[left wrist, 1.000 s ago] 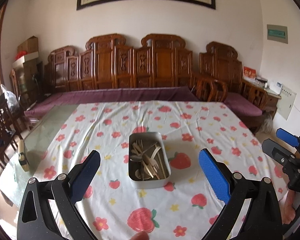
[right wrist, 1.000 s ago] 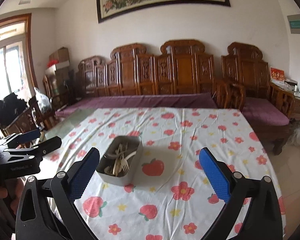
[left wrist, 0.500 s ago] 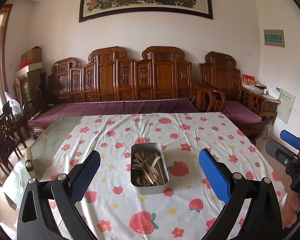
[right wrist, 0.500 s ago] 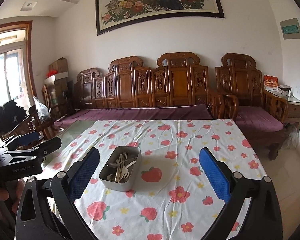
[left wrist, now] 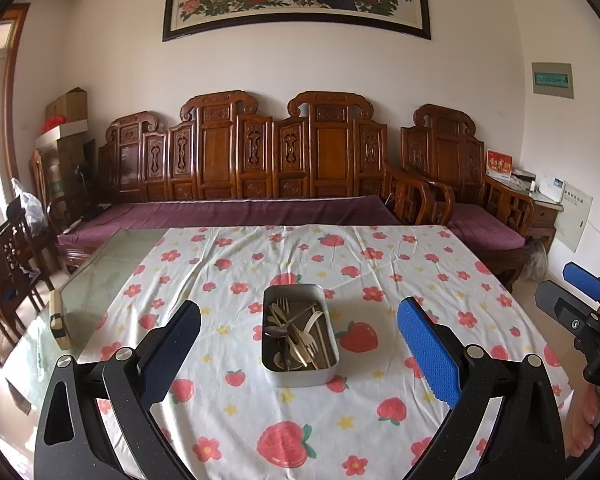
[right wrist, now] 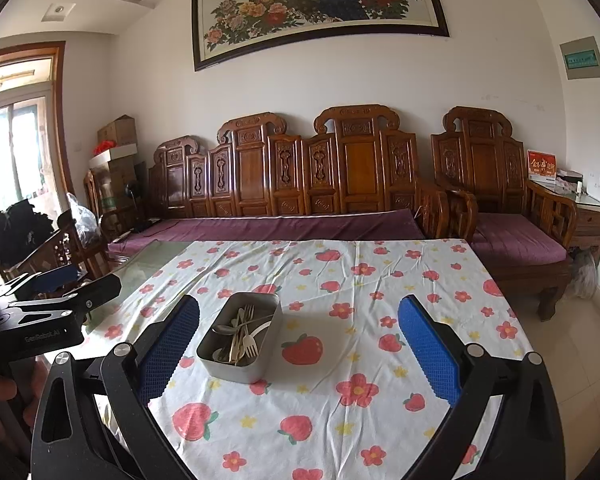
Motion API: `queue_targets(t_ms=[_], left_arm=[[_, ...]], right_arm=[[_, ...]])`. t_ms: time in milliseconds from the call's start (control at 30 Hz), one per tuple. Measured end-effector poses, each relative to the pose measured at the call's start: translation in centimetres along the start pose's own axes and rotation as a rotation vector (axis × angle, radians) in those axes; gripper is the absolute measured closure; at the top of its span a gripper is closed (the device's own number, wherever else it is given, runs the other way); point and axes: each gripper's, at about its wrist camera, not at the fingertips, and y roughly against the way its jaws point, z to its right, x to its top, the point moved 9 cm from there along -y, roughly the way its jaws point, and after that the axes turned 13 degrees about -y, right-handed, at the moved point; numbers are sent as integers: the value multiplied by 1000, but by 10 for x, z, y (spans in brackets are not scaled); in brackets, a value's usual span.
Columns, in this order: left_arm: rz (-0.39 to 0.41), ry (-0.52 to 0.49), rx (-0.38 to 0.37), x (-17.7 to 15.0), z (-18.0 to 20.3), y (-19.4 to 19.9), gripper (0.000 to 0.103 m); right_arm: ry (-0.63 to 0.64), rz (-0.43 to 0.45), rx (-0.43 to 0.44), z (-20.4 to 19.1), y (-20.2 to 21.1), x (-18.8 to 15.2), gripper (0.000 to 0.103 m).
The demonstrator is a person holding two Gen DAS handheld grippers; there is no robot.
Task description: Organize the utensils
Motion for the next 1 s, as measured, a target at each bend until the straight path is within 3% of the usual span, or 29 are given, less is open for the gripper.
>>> queue_targets(t_ms=[1000], left_arm=[[4, 3, 0, 1, 0, 2, 8]], right_arm=[[3, 2, 3, -4, -1, -1, 3]])
